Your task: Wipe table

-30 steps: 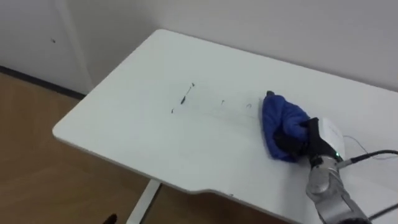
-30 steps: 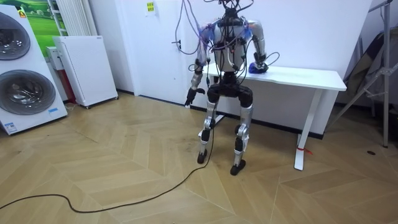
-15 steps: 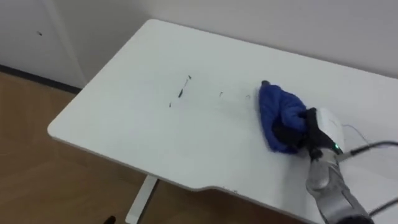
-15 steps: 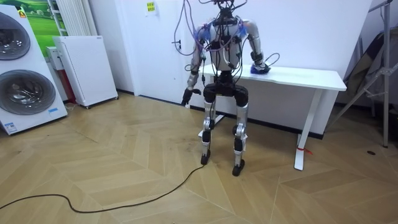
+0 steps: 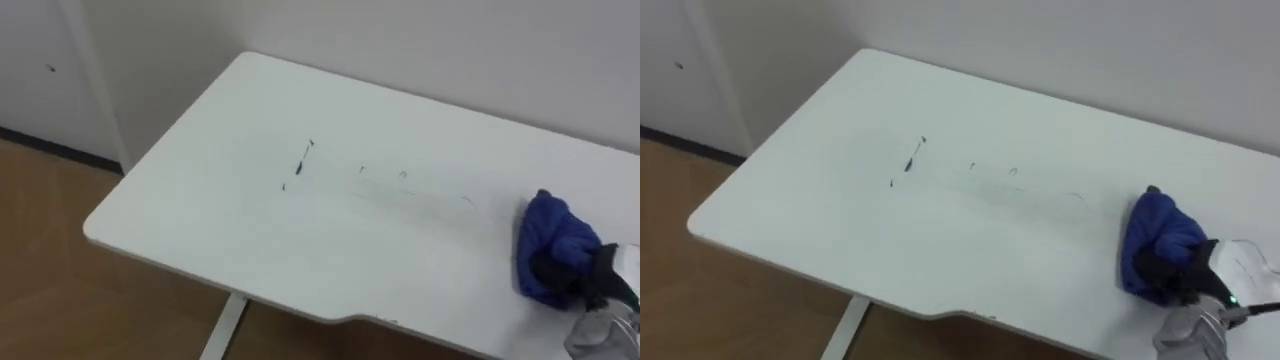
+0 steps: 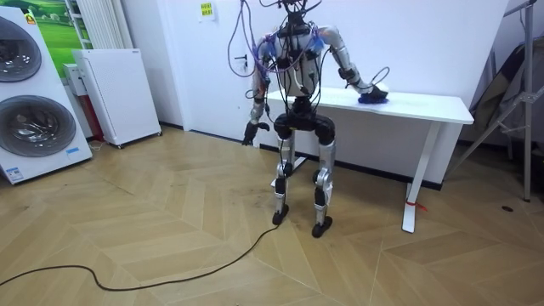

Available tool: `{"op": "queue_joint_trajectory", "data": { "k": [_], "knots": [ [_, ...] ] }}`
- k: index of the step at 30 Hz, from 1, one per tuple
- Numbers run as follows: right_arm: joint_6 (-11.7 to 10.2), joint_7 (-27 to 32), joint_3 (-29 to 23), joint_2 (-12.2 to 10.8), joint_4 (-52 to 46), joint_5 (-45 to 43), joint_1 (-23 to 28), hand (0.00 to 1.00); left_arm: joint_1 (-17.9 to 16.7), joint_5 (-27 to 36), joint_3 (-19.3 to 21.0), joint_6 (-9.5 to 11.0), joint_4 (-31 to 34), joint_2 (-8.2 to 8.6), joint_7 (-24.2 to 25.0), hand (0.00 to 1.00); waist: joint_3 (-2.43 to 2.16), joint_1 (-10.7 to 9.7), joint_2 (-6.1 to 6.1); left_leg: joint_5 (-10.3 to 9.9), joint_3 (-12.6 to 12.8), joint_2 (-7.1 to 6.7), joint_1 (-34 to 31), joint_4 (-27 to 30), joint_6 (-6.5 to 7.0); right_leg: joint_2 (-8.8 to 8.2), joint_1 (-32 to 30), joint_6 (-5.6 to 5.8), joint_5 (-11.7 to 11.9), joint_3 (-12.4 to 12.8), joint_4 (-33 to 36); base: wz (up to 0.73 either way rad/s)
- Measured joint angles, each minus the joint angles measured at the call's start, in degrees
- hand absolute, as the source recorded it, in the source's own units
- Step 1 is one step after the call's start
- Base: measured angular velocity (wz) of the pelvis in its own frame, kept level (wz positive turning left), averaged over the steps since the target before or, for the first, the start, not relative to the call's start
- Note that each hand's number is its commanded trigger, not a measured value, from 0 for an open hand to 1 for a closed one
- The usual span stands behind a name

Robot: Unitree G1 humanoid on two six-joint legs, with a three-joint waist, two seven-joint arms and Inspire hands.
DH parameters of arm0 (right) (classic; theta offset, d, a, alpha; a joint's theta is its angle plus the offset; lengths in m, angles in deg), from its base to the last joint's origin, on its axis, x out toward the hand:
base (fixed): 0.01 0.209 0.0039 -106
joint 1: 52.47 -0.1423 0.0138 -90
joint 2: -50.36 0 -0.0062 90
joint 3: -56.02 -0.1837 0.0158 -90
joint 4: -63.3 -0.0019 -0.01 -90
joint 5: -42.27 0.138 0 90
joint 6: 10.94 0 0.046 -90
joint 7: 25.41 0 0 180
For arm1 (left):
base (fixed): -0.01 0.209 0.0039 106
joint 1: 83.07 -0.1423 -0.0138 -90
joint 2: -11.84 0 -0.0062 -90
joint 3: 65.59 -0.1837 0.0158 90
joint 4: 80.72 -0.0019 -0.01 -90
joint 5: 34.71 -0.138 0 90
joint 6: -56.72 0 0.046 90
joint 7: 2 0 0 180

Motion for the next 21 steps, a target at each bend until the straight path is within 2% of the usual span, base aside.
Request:
{"op": "queue_joint_trajectory", "data": {
  "k": [1, 2, 3, 4, 5, 7, 10, 11, 12, 13, 15, 16, 17, 19, 21],
  "knots": [
    [1.7, -2.6, 4.5, -1.6, -3.7, -3.5, -1.7, 1.0, 1.0, 0.0, -1.5, -0.2, -0.6, 0.43, 0.3, 0.0, 0.07, 0.7, -0.01, 0.0, -1.2, -0.05, -0.1, -0.3, -0.14, 0.64, -0.8, -0.59, 0.4, -0.1, 0.0, -0.47],
    [2.2, -3.9, 6.8, -2.1, -5.2, -5.1, -2.9, 1.0, 1.5, -0.1, -1.6, -0.5, -0.6, 0.72, 0.7, 0.0, 0.15, 0.9, -0.01, 0.0, -1.8, -0.05, -0.2, -0.4, -0.18, 1.0, -1.0, -0.89, 0.6, -0.1, 0.0, -0.39],
    [3.0, -7.1, 9.9, -4.6, -8.4, -7.7, -5.2, 1.0, 2.5, -0.2, -1.6, -1.3, -0.6, 1.47, 1.3, 0.0, 0.19, 1.2, -0.05, 0.0, -3.2, -0.05, -0.6, -0.4, -0.37, 1.55, -1.5, -1.16, 0.8, -0.2, -0.1, 0.0],
    [3.1, -9.6, 12.4, -6.5, -11.5, -9.8, -7.1, 1.0, 3.2, -1.0, -1.6, -1.5, -0.2, 2.2, 2.1, 0.0, 0.53, 1.8, -0.08, 0.3, -4.6, -0.12, -1.2, -0.5, -0.71, 1.87, -1.8, -1.32, 0.7, -0.6, -0.2, 0.2],
    [2.0, -11.2, 14.5, -7.2, -12.3, -11.0, -9.2, 1.0, 3.9, -1.1, -2.1, -1.5, 0.8, 2.6, 2.6, 0.0, 0.98, 2.3, -0.34, 0.8, -5.2, -0.19, -1.2, -1.1, -0.83, 1.91, -1.7, -1.77, 0.4, -0.8, -0.4, 0.39],
    [0.4, -12.1, 15.1, -7.2, -11.2, -10.3, -11.0, 1.0, 3.5, -1.0, -2.6, -1.6, 2.5, 2.72, 2.9, 0.0, 1.07, 3.4, -0.54, 1.8, -6.5, -0.58, -1.5, -1.9, -0.67, 1.88, -0.6, -1.67, 0.3, -1.2, -1.8, 0.67],
    [0.2, -11.4, 12.7, -6.0, -6.4, -7.8, -9.7, 1.0, 0.0, -1.0, -2.5, -2.4, 4.3, 1.78, 2.7, 0.0, 0.96, 3.7, -0.89, 2.3, -7.5, -0.9, -1.2, -1.9, -0.65, 1.63, 0.8, -1.29, 0.0, -2.3, -2.3, 0.73],
    [-2.4, -10.0, 9.7, -5.2, -5.4, -4.2, -6.8, 1.0, -1.8, -1.0, -2.1, -2.7, 4.3, 1.01, 2.7, 0.0, 1.1, 3.3, -0.75, 2.3, -8.2, -1.15, -0.9, -1.8, -0.62, 1.51, 1.6, -1.26, 0.0, -2.6, -2.3, 0.66],
    [-3.9, -9.5, 8.2, -4.6, -5.1, -3.2, -5.4, 1.0, -2.6, -1.1, -1.3, -2.6, 4.3, 0.7, 2.8, 0.0, 0.95, 3.0, -1.05, 2.3, -8.3, -1.28, -0.8, -1.9, -0.57, 1.36, 2.0, -1.15, -0.1, -2.9, -2.4, 0.76],
    [-6.7, -8.0, 5.0, -3.7, -3.9, -1.1, -2.6, 1.0, -4.1, -1.2, 0.8, -2.5, 4.2, -0.03, 2.8, 0.0, 0.95, 1.8, -1.55, 2.4, -8.3, -1.59, -0.6, -2.3, -0.35, 1.07, 3.3, -1.05, -0.1, -3.8, -3.0, 0.63],
    [-8.9, -5.8, 0.1, -2.3, -2.3, 2.0, 1.6, 1.0, -5.7, -1.4, 3.7, -2.4, 3.4, -1.42, 2.8, 0.0, 0.96, 1.1, -2.03, 2.4, -8.2, -1.68, 0.3, -2.5, -0.12, 0.91, 4.7, -0.98, -0.1, -3.9, -3.0, 0.57],
    [-10.3, -4.6, -3.1, -1.3, -0.4, 3.9, 3.9, 1.0, -6.3, -2.4, 5.6, -2.5, 2.5, -2.09, 2.8, 0.0, 0.81, 0.1, -2.34, 2.2, -7.6, -1.76, 0.6, -2.4, 0.07, 0.73, 5.6, -0.97, -0.1, -4.4, -3.0, 0.44],
    [-11.1, -3.9, -6.0, 0.1, 1.5, 5.7, 5.8, 1.0, -6.5, -2.8, 6.8, -2.5, 1.9, -2.51, 2.8, 0.0, 0.72, -0.3, -2.39, 2.2, -6.9, -1.78, 1.0, -2.4, 0.22, 0.5, 6.3, -0.92, -0.1, -4.6, -3.0, 0.3],
    [-11.2, -3.0, -8.5, 2.0, 3.9, 7.3, 7.5, 1.0, -7.1, -3.5, 7.5, -2.3, 1.7, -2.69, 2.9, 0.0, 0.56, -1.0, -2.25, 1.9, -6.7, -2.17, 2.0, -2.5, 0.68, 0.14, 7.4, -0.87, -0.1, -4.6, -3.1, 0.01],
    [-11.2, -3.0, -9.9, 2.8, 5.4, 7.3, 8.6, 1.0, -7.2, -3.6, 7.5, -1.8, 1.7, -2.66, 3.1, 0.0, 0.39, -1.4, -2.05, 1.7, -6.2, -2.34, 2.8, -2.7, 0.98, -0.11, 8.0, -0.77, -0.1, -4.5, -3.0, -0.14]
  ]
}}
